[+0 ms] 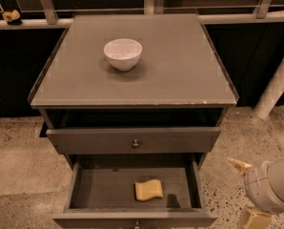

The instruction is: Pick sponge from middle drawer and place on counter

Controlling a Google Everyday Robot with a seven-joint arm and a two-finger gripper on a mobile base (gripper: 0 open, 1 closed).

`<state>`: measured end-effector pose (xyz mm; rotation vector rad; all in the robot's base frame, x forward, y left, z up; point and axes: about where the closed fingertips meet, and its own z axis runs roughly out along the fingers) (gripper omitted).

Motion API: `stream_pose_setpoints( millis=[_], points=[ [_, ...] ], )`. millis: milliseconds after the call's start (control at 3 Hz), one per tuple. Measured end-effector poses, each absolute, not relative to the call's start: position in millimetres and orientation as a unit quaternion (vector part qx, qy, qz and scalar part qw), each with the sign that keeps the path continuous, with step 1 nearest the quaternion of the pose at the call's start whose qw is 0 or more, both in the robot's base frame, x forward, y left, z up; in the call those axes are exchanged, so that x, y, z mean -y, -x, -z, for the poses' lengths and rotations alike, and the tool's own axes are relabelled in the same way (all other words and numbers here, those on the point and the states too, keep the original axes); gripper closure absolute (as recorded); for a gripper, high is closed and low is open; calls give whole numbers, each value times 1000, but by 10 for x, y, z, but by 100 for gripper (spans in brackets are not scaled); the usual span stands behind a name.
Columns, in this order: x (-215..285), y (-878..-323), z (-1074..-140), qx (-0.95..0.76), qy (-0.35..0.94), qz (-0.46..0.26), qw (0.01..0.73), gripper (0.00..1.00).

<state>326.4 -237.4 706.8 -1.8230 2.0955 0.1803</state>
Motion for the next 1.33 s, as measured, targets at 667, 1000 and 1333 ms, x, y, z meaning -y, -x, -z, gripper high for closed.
stream_pose_setpoints(
  millis=[667, 1000, 1333],
  points=[
    [2327, -3523, -6661, -777, 612, -34, 142, 0],
    [2327, -3522, -6661, -778, 612, -35, 142, 0],
    [2320, -3490, -6563, -777, 613, -44, 137, 0]
  ],
)
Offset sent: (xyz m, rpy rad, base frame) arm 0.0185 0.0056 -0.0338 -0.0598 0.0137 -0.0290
